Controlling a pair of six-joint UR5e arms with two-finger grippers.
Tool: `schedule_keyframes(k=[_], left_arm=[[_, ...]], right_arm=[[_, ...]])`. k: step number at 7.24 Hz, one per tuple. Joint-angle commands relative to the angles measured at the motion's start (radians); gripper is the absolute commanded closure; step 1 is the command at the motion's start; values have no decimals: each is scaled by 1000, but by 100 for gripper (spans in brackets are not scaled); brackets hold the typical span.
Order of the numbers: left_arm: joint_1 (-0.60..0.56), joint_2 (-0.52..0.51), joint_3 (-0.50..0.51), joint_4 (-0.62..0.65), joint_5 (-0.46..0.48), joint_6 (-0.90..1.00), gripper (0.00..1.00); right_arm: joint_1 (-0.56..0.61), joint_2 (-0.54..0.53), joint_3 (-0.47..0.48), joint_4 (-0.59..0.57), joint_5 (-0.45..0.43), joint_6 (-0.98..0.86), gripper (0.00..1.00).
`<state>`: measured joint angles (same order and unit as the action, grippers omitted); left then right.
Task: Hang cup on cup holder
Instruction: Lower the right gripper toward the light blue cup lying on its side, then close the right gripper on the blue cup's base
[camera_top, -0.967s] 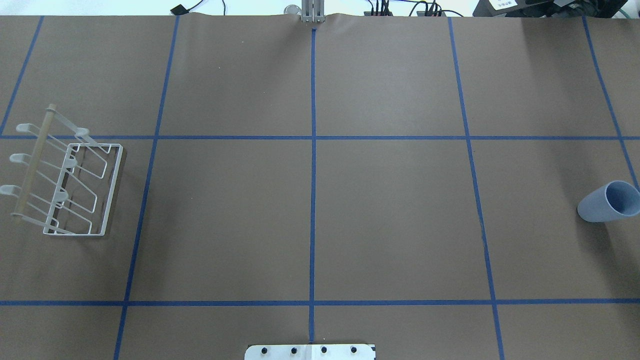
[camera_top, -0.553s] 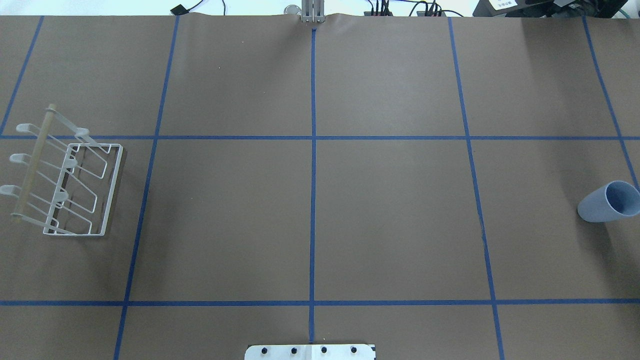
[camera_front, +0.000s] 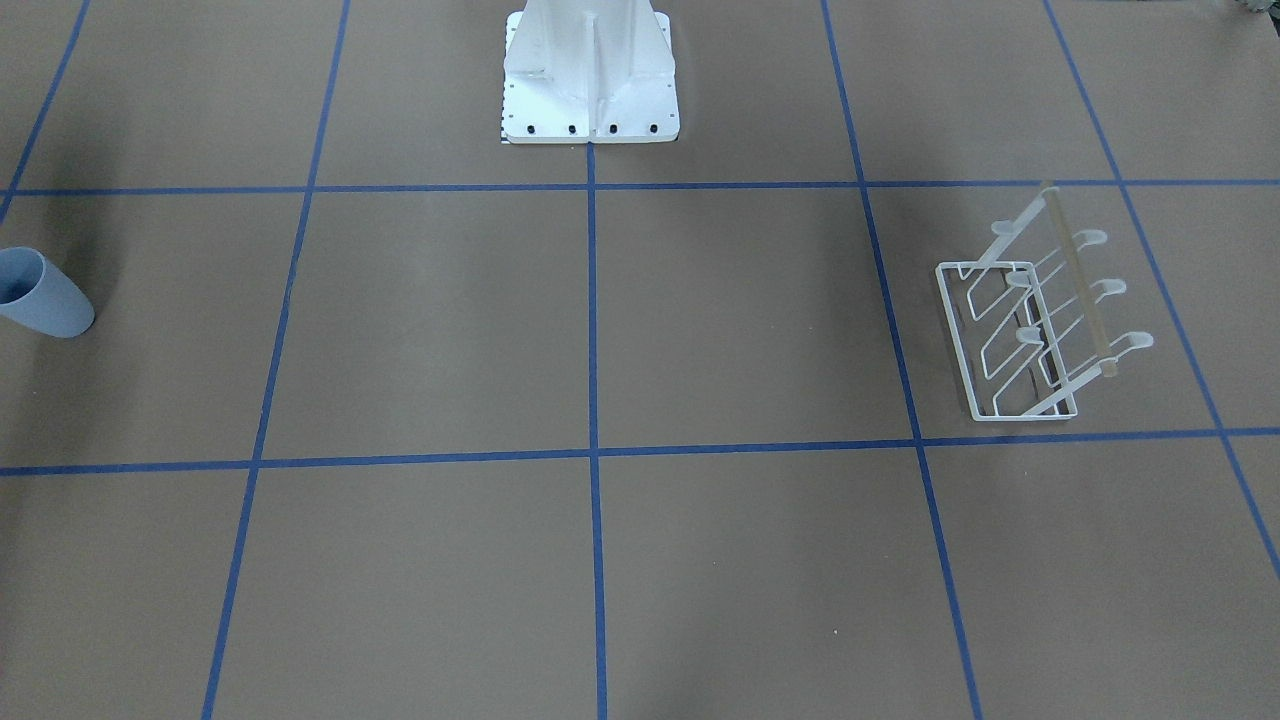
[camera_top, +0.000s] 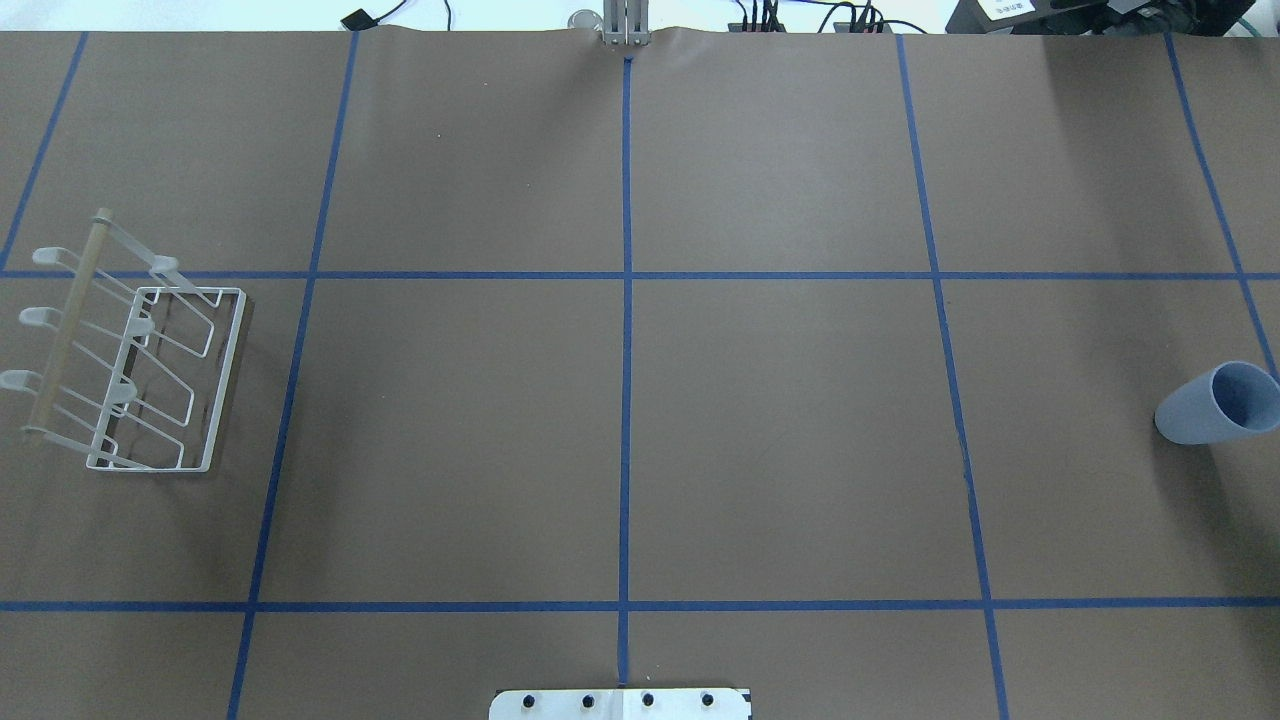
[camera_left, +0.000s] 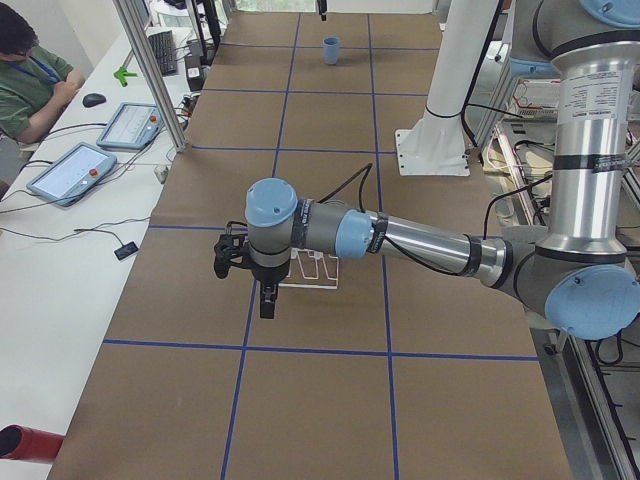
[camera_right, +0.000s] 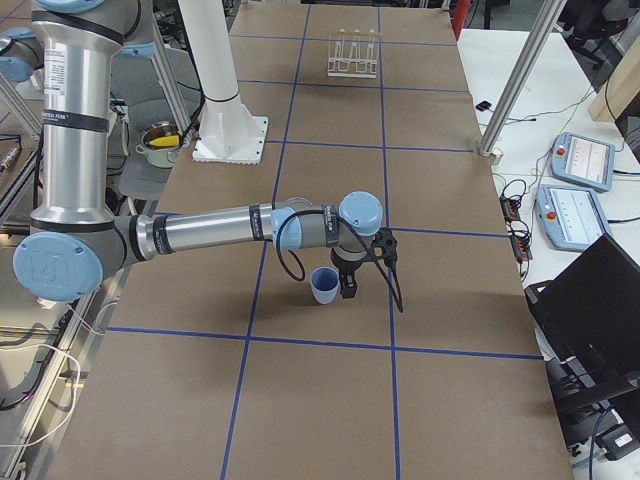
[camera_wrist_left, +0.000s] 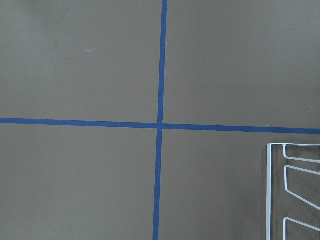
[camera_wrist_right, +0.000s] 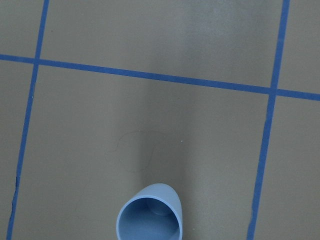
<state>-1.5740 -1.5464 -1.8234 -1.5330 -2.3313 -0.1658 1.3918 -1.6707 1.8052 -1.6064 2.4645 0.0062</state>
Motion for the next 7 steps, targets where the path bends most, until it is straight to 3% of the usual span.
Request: schedule_keyframes(k=[1,7], left_arm=[[0,0,-8,1,-2,-1,2],[0,0,-7,1,-2,0,2]], right_arm=[[-34,2,-107,81,-18,6,0],[-109,2,-130,94,-15,5,0]])
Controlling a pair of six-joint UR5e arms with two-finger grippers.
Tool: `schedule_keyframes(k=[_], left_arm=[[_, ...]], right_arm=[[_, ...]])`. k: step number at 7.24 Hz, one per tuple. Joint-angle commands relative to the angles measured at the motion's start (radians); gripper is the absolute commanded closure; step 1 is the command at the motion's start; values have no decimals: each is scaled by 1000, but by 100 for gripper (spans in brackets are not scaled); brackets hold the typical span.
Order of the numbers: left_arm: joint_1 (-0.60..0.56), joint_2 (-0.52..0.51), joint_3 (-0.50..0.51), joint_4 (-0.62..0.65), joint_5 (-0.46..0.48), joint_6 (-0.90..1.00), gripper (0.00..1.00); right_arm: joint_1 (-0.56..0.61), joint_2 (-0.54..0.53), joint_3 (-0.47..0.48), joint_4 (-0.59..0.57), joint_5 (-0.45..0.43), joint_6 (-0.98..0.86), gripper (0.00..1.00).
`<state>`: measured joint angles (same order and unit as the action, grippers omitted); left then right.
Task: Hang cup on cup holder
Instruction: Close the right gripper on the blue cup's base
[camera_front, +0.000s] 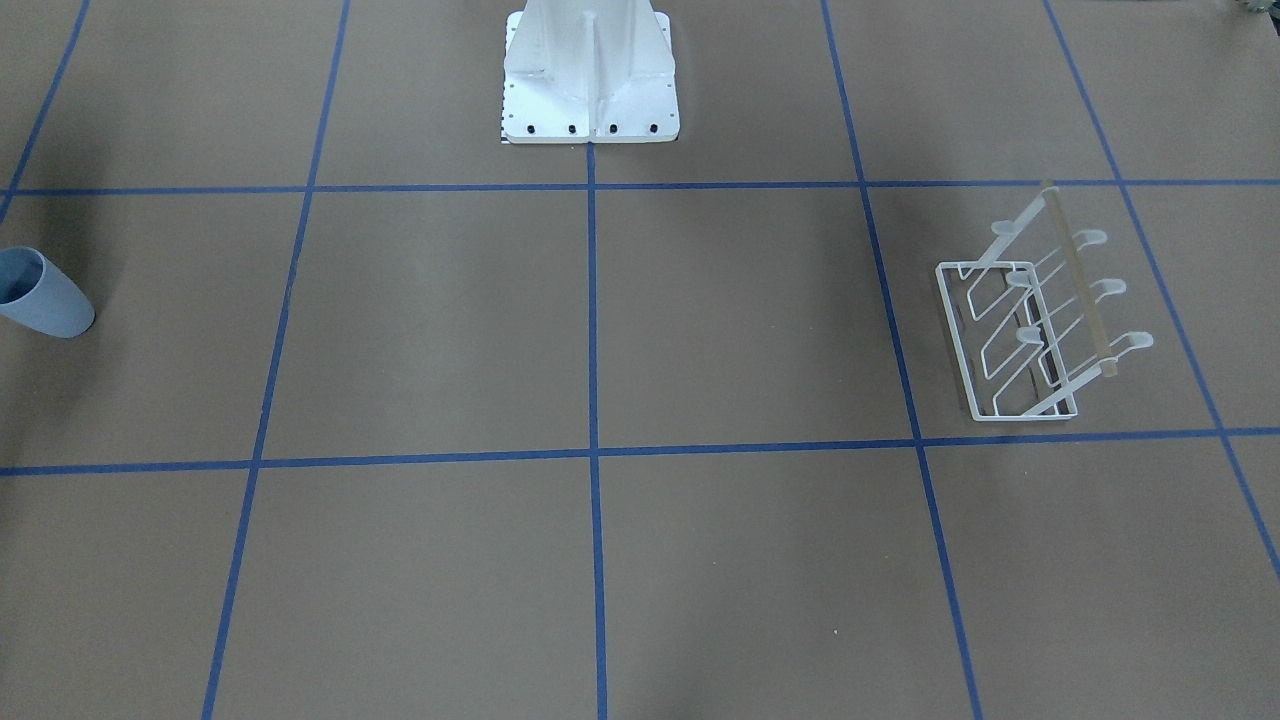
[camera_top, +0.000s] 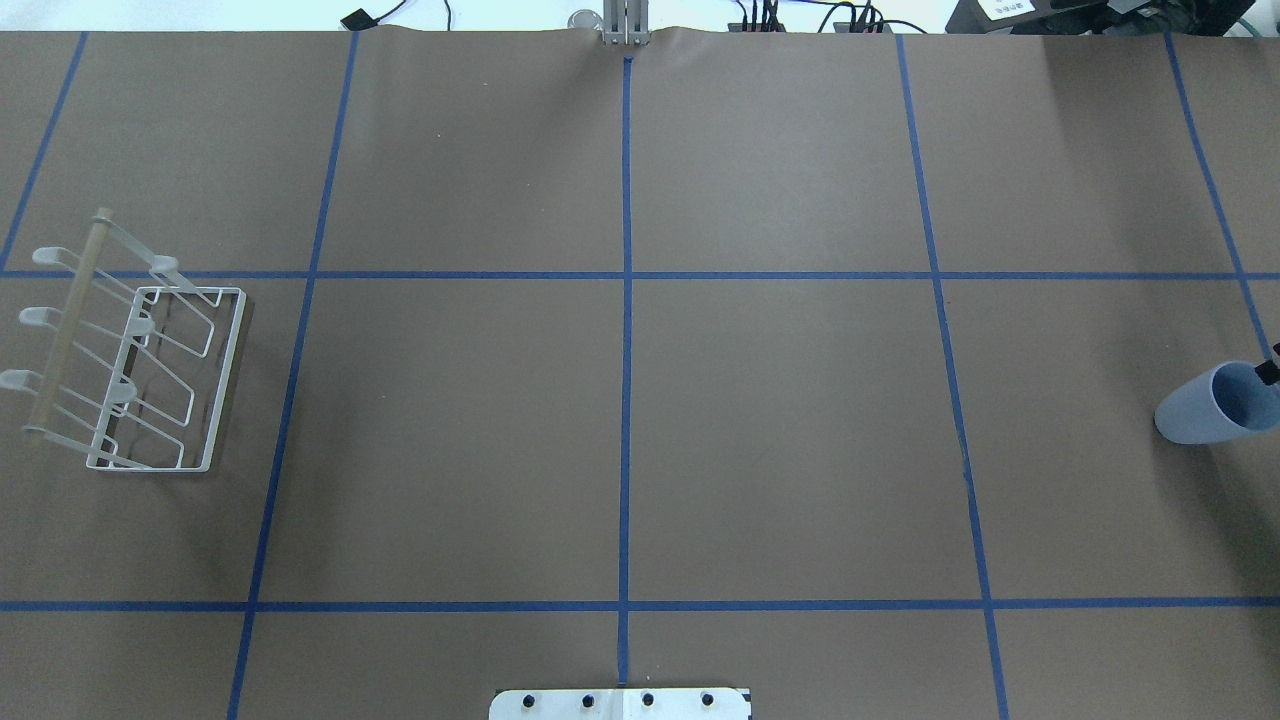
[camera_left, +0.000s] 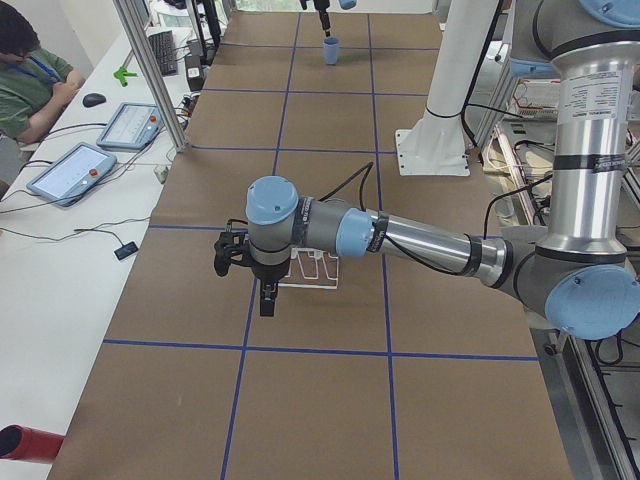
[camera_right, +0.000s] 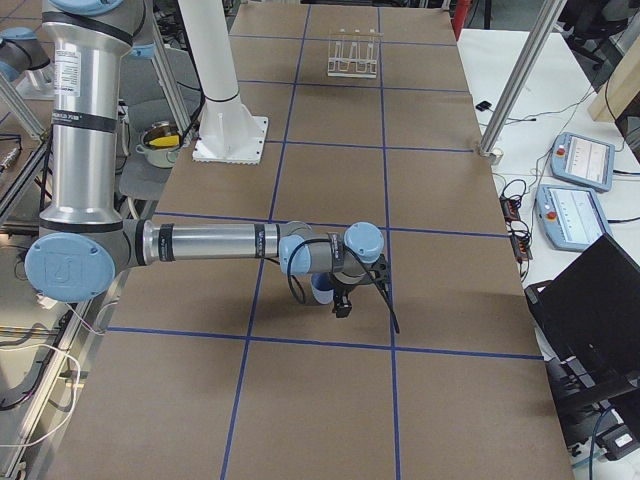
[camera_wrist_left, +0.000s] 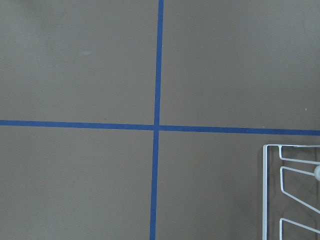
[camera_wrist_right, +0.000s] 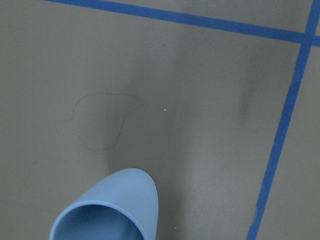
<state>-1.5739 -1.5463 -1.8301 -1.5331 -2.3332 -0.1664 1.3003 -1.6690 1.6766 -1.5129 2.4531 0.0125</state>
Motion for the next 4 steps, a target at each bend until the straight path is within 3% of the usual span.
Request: schedule_keyframes(k=[1,4], left_arm=[[0,0,0,1,0,1,2],[0,0,2,-1,0,1,2]], right_arm=[[-39,0,-1,0,-5,0,0],[-62,3,-1,0,-6,-2,0]])
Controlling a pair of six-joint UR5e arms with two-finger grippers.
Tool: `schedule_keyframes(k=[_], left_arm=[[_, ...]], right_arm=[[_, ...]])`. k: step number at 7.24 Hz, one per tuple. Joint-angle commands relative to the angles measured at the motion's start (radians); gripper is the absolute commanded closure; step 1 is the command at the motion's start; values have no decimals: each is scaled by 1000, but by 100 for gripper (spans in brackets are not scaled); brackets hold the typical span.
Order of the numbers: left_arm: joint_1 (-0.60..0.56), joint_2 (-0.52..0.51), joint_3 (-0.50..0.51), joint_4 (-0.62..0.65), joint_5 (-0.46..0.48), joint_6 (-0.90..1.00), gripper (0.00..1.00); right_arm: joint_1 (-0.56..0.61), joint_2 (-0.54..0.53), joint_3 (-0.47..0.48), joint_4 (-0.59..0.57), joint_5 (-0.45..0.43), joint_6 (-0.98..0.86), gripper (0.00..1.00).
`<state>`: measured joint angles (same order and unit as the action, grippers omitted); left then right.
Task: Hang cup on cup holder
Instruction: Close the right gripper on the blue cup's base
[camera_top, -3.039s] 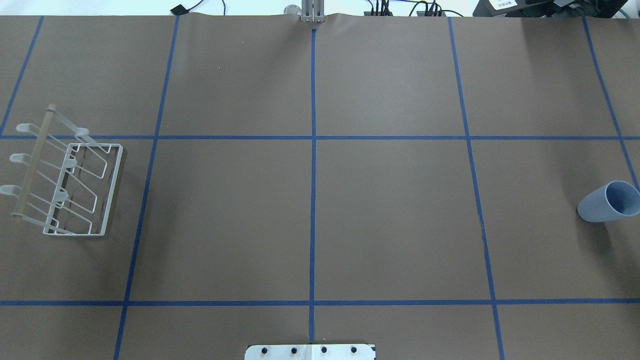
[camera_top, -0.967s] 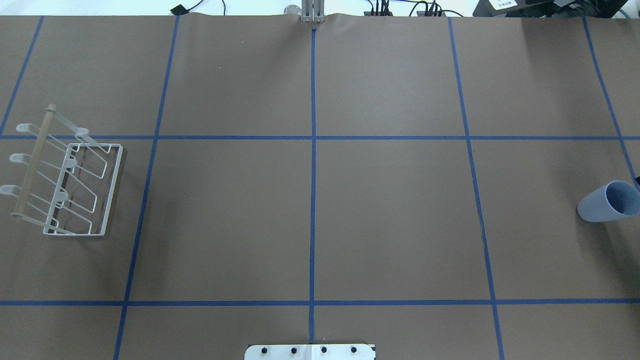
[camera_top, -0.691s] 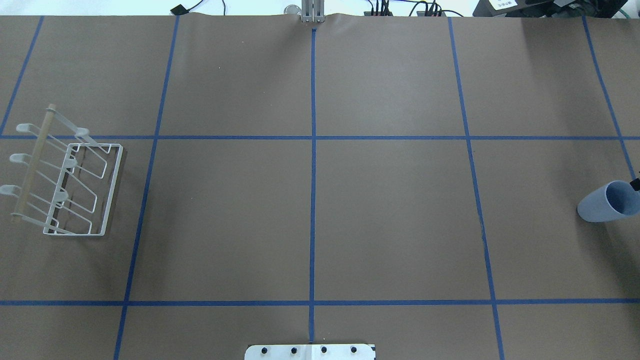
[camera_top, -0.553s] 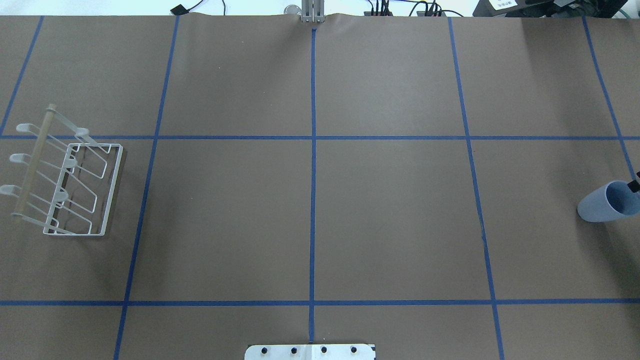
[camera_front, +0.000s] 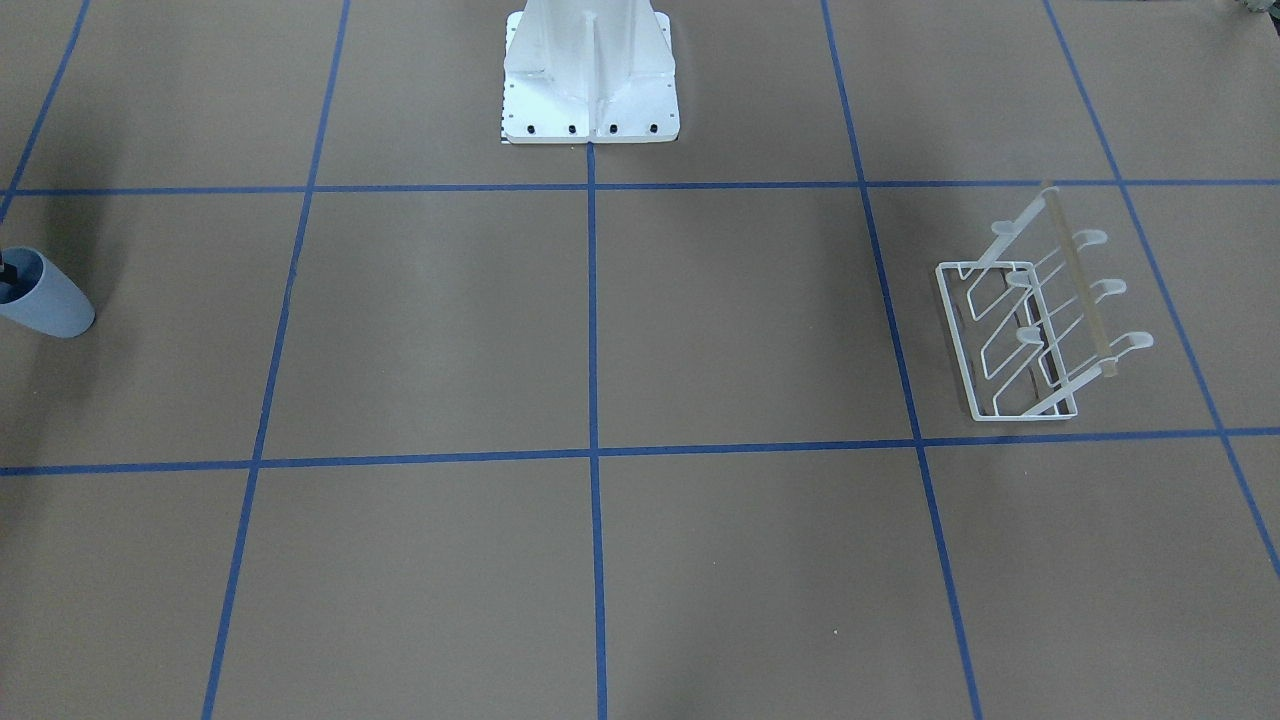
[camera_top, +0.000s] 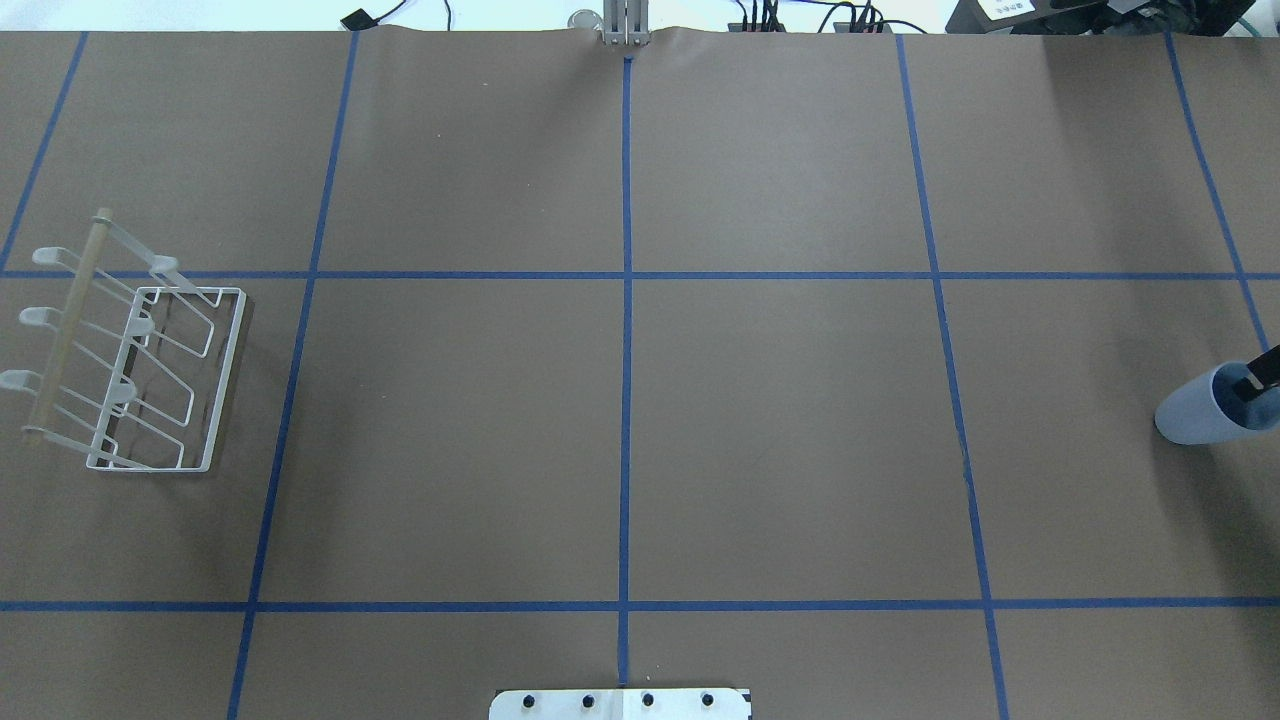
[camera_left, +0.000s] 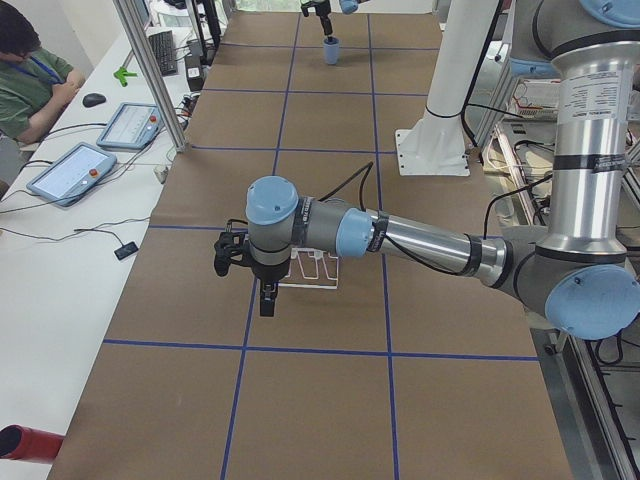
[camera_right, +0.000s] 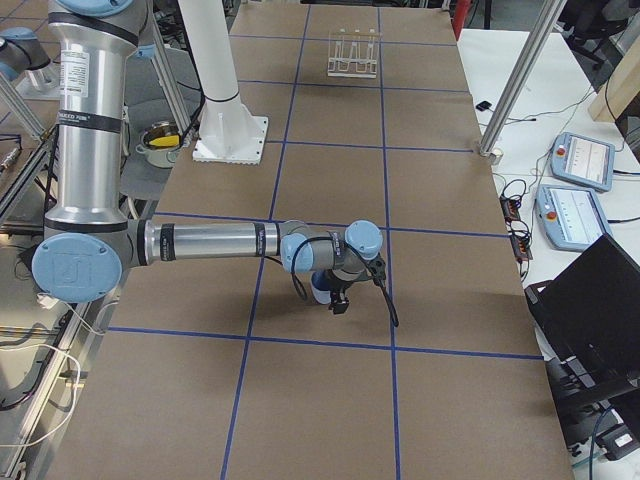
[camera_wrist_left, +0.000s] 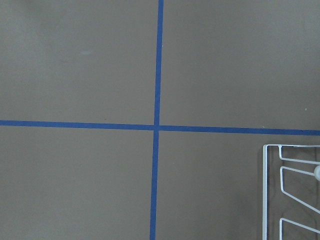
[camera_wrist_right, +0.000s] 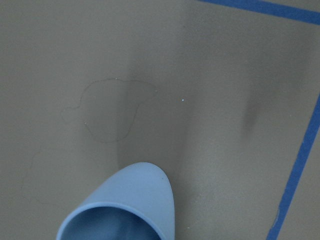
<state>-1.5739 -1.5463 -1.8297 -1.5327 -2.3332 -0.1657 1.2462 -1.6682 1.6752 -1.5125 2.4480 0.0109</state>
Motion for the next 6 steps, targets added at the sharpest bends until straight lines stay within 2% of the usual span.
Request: schedule_keyframes(k=[1,3,4,5,6], left_arm=[[0,2,3,0,0,2,2],[-2,2,0,0,0,2,2],[-2,2,0,0,0,2,2],[-2,2,0,-1,0,0,2],[-2,2,1,0,0,0,2]], right_arm=[[-10,14,-21,0,-1,0,1],[-10,36,-54,0,-1,-5,3],[-10,36,-52,0,3,-2,21],[-10,35,-52,0,5,-6,82],[-10,32,-54,23,5,-12,100]])
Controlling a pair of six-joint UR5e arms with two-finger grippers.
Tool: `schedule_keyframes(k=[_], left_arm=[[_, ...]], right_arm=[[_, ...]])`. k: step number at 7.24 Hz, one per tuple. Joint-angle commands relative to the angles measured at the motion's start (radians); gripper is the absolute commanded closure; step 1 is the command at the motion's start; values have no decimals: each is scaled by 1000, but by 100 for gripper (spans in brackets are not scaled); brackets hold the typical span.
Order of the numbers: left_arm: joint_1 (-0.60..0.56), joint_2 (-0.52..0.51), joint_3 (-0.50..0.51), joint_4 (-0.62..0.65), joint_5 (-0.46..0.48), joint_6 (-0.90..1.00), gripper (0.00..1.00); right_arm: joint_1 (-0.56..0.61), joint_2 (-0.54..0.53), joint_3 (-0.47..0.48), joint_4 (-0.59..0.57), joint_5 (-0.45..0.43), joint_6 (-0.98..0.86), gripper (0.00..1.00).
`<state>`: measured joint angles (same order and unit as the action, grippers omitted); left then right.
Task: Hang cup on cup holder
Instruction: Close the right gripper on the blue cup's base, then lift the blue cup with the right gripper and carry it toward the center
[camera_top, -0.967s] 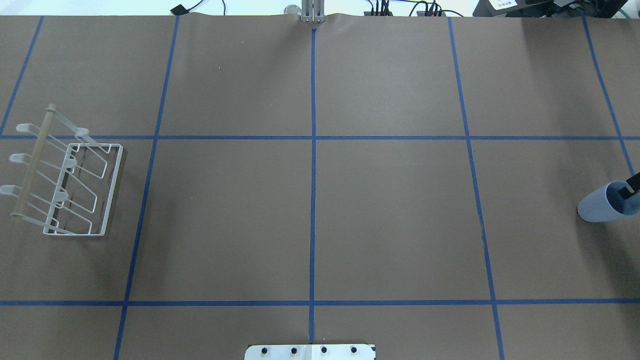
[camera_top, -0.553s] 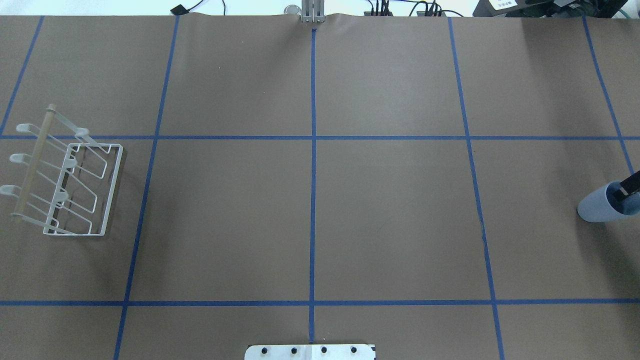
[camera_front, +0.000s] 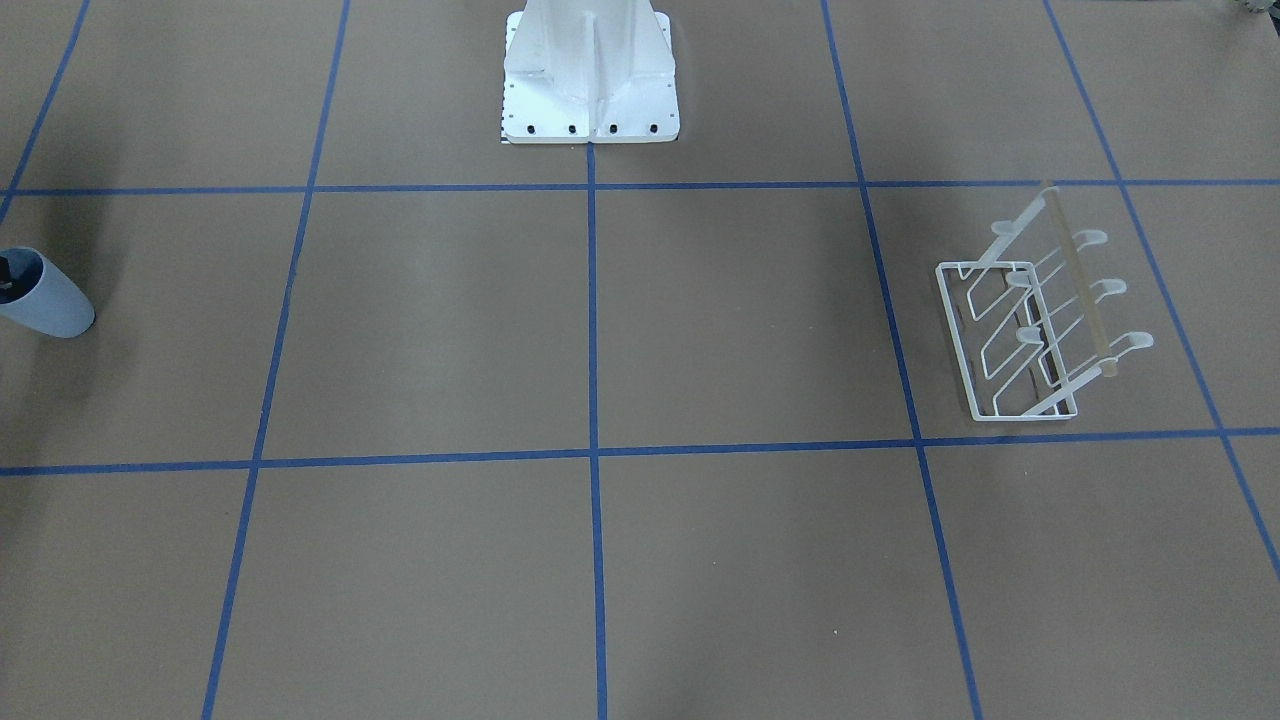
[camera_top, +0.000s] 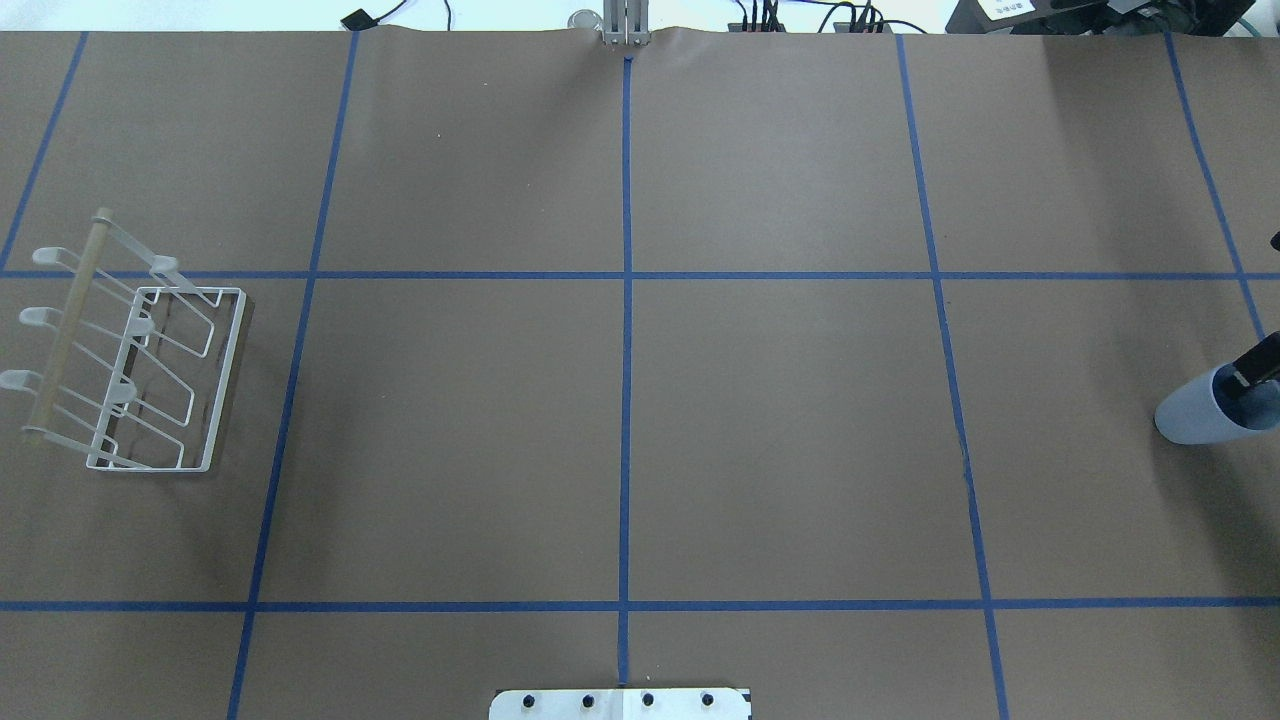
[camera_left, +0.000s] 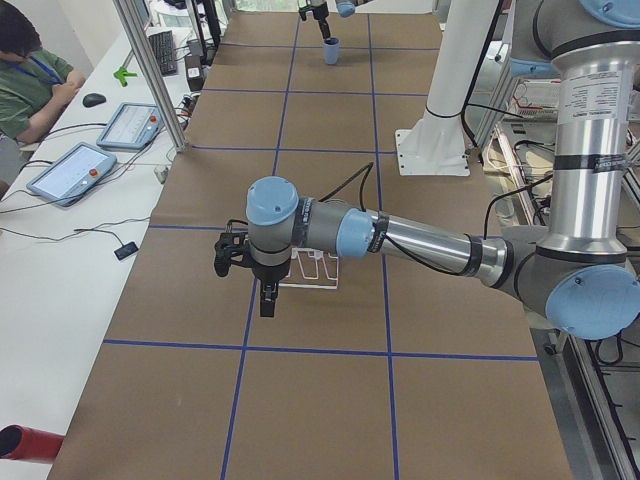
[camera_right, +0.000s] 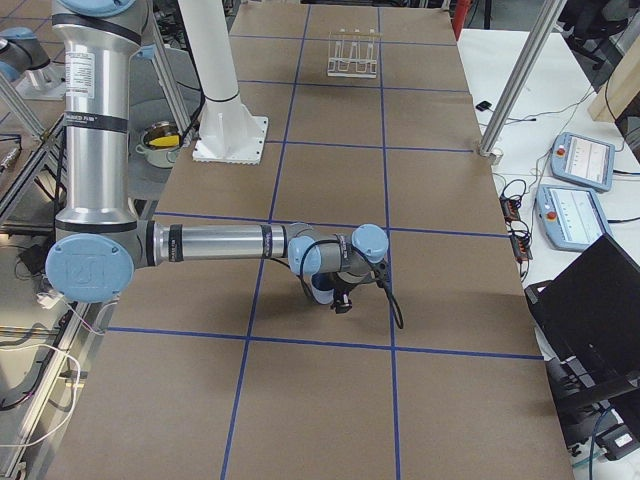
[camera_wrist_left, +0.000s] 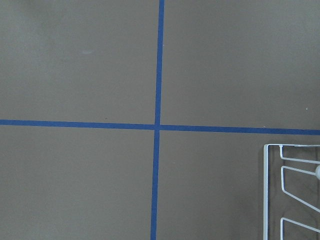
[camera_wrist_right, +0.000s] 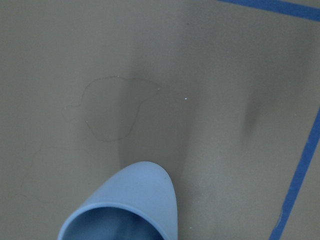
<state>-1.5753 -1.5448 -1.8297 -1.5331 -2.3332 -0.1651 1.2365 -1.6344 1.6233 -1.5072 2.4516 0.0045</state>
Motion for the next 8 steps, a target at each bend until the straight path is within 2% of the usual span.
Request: schedule_keyframes(k=[1,4,6,8], left_arm=[[1,0,-3,1,0,-2,2],[1,0,-5,1,-18,-2,2],[1,-11,-8,2,-67,-7,2],[6,-102,-16,-8,-75,-124,2]], right_arm=[[0,-13,-5,59,4,-6,100],[4,-68,9,197,52,-5,100],[62,-78,67,202,229,9,100],[81,-43,93,202,384,26,100]])
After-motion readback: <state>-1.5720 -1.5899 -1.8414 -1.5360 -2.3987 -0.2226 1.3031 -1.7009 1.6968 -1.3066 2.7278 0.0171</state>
